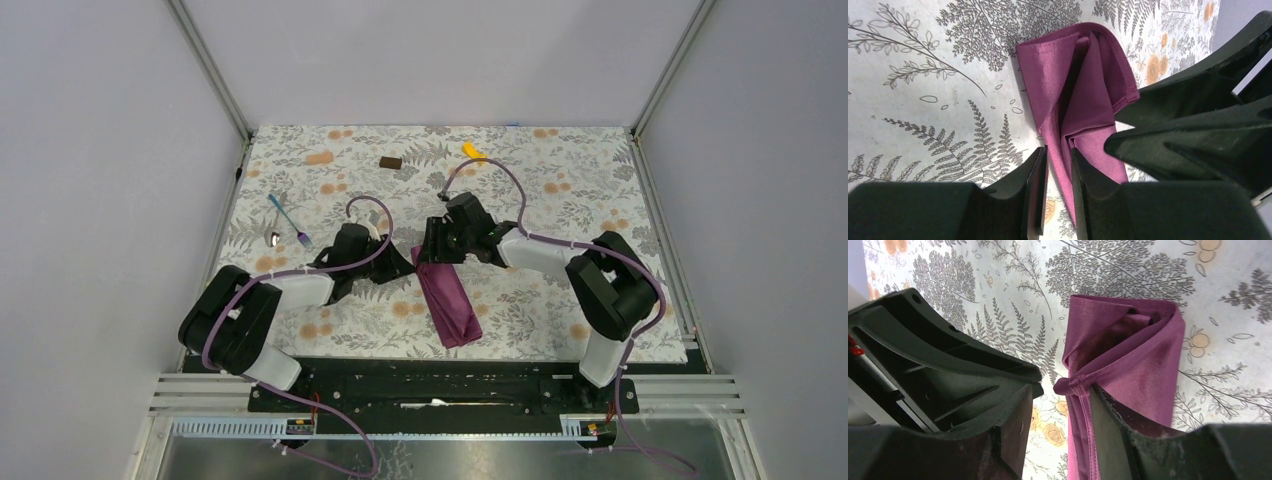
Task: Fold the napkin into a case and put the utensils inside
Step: Pick up the 2/3-rectangle-folded napkin at the center of the board.
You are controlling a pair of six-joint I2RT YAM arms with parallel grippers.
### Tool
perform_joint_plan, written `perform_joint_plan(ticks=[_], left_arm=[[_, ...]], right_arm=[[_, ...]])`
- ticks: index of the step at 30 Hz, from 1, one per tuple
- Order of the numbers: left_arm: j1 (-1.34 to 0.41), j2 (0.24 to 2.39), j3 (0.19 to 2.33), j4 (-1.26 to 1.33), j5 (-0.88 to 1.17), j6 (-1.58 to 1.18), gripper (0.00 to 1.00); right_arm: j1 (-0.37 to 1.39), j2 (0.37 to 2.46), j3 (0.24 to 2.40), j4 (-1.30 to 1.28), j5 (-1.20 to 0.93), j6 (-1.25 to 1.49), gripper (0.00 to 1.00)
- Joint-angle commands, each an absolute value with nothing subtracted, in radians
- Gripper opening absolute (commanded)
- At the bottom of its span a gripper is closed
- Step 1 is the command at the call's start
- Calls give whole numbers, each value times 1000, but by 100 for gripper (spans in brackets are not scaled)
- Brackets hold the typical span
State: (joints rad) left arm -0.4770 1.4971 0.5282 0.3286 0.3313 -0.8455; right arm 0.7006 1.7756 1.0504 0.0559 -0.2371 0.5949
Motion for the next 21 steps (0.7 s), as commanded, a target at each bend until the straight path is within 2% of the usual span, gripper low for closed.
perform_joint_plan(ticks=[1,5,7,9,14,21], left_arm=[[-479,1482,572,320,271,-821,27],[-476,1490,575,309,265,-839,25],[-476,1500,566,361,312,-854,35],[-475,1525,568,410,369,-863,40],[-475,1576,591,462,419,-872,38],[-476,1620,630,465,428,-880,32]], right_arm=[[730,1792,1110,26,-226,541,55],[731,1714,1036,66,-216,449,61],[730,1682,1008,71,-184,397,64],[730,1667,992,73,-159,366,65],[730,1666,959,106,-151,376,51],[731,1689,909,159,-205,409,38]])
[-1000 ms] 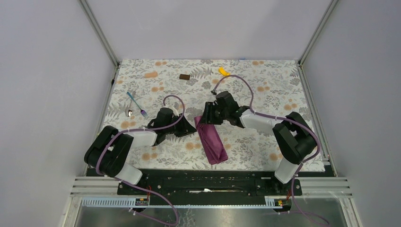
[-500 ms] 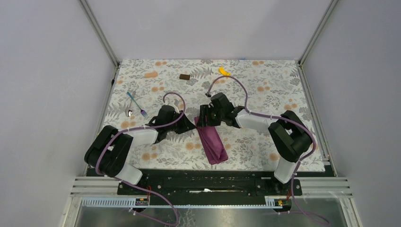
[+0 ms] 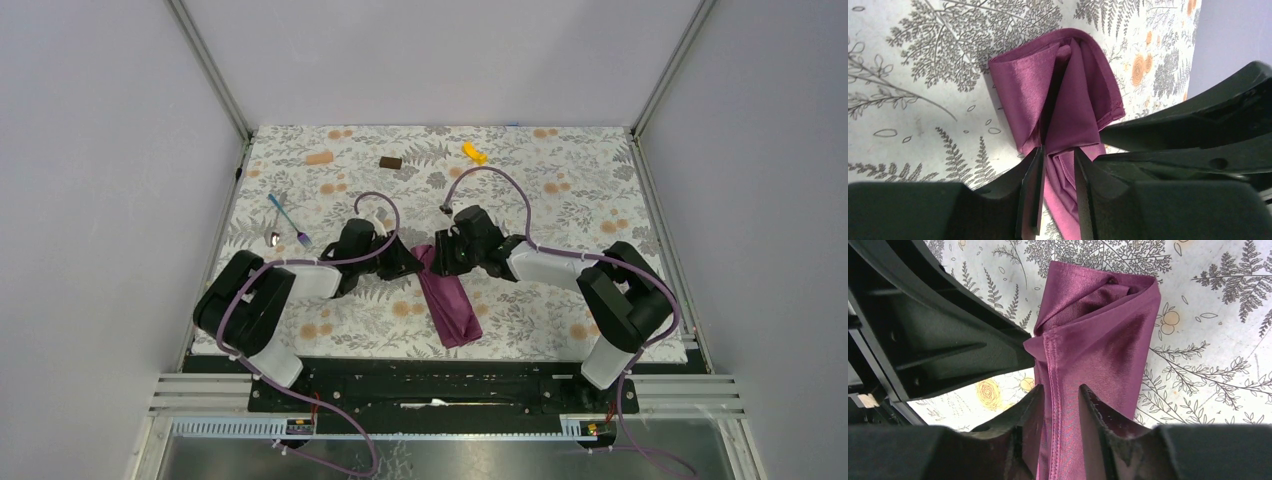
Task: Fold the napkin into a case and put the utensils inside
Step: Pick up the 2/3-rectangle-folded napkin at the center of the board.
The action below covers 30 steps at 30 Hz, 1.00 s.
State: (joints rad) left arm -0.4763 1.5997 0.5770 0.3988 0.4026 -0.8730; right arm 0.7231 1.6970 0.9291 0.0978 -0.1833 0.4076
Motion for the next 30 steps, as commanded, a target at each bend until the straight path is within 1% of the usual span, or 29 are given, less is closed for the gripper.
perform_joint_plan(ticks=[1,4,8,14,22,25,26,27,28,30], left_arm=[[-477,1629,637,465,431,-882,30],[-476,1659,655,468,438,-894,25],[-477,1682,662,483,439,-904,21],[-476,1687,671,466,425,-901,19],[-475,1684,668,453,431,-891,17],[-475,1667,660,449,432,-891,16],[-475,1661,658,448,431,-890,16],[-475,1656,657,447,431,-892,15],[-475,1654,657,446,431,-892,15],[-475,1656,658,447,431,-892,15]], right_arm=[[733,1688,894,171,-216,418,36],[753,1678,855,193,-228,431,29],[771,1662,815,196,-233,443,24],[788,1622,725,210,-250,457,21],[818,1566,661,166,-251,418,21],[817,1538,712,135,-219,410,24],[819,1524,727,130,-192,412,30],[820,1507,736,138,-159,414,40],[820,1490,741,147,-116,416,47],[821,1481,759,168,-34,408,55]])
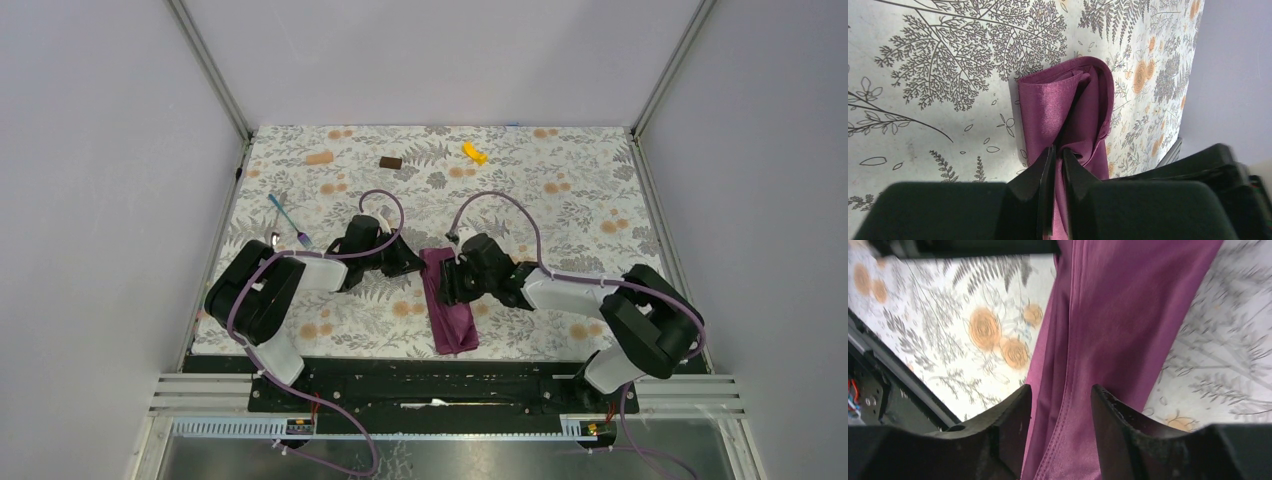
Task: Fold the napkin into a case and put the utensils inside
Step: Pick up the 2/3-rectangle-folded napkin at the center of the board.
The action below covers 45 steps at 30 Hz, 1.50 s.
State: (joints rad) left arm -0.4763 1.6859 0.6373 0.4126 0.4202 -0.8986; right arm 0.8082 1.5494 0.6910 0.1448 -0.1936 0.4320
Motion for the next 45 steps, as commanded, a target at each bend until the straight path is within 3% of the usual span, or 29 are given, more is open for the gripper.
perform_joint_plan(ticks=[1,20,31,40,45], left_arm=[[-476,1657,659,449,432,-894,14],[-475,1659,680,464,459,-906,13],[-475,1644,682,457,459,-910,12],[-475,1639,690,457,462,-912,11],[-476,1634,691,456,462,-915,11]], right_arm=[[821,1490,778,168,2,401,58],[903,1707,909,254,194,270,52],[921,1733,903,297,245,276,37],[941,1748,900,313,245,278,47],[949,1768,916,306,292,276,45]])
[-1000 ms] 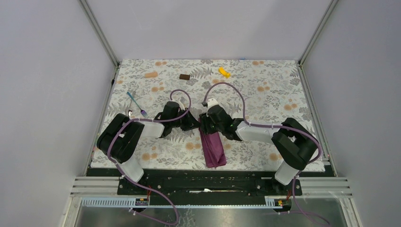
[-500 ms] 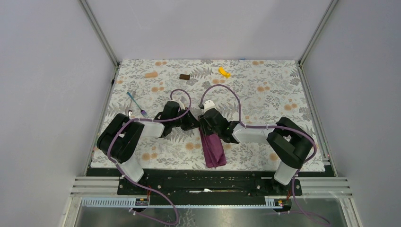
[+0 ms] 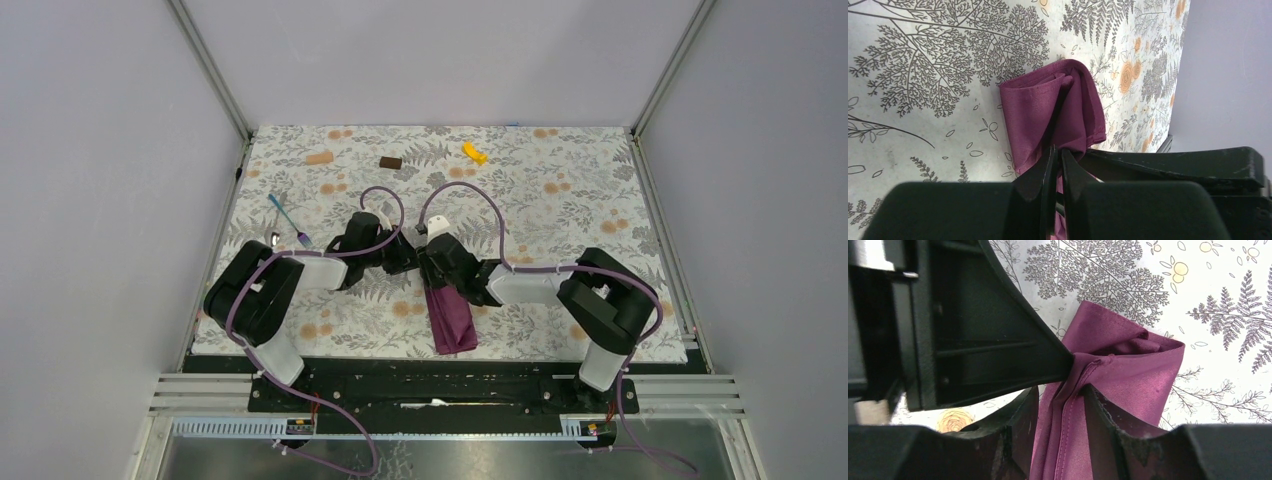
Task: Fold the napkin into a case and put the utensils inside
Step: Pick up the 2/3-rectangle-folded napkin at the center of the board.
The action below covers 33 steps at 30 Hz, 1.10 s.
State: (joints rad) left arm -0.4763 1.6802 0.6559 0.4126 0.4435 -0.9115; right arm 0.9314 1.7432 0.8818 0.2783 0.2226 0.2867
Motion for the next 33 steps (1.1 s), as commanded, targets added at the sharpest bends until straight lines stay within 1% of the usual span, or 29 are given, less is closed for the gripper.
perform_joint_plan(ticks=[1,3,4,6,7,8,11,13,15,17,21,26,29,33], left_arm=[[-476,1635,691,456,462,-915,11],[-475,1632,690,456,462,-914,11],[-475,1631,691,456,462,-914,11],[-474,1628,692,452,464,-913,11],[-475,1624,692,448,463,-911,11],[-476,1619,694,437,462,-902,13],[-476,1583,703,365,412,-842,29],[-476,1551,703,316,357,-800,37],[-475,1528,710,266,304,-759,41],[-476,1517,719,224,258,-721,43],[-507,1512,747,167,152,-638,45],[-615,1545,820,83,-50,-494,44],[-692,1580,870,49,-145,-415,43],[-759,1640,932,21,-266,-359,38]], right_arm=[[952,1774,918,304,302,276,42],[955,1772,913,309,323,277,37],[957,1770,908,315,329,280,32],[957,1757,896,322,346,288,17],[957,1751,890,327,354,291,7],[956,1744,884,326,360,297,0],[956,1713,864,324,355,319,0],[949,1686,840,332,343,347,0],[929,1658,810,351,305,386,0],[910,1637,780,385,267,425,0],[880,1619,753,408,217,468,0],[855,1602,736,426,188,506,0],[845,1600,733,427,175,517,0],[835,1600,731,434,158,527,0]])
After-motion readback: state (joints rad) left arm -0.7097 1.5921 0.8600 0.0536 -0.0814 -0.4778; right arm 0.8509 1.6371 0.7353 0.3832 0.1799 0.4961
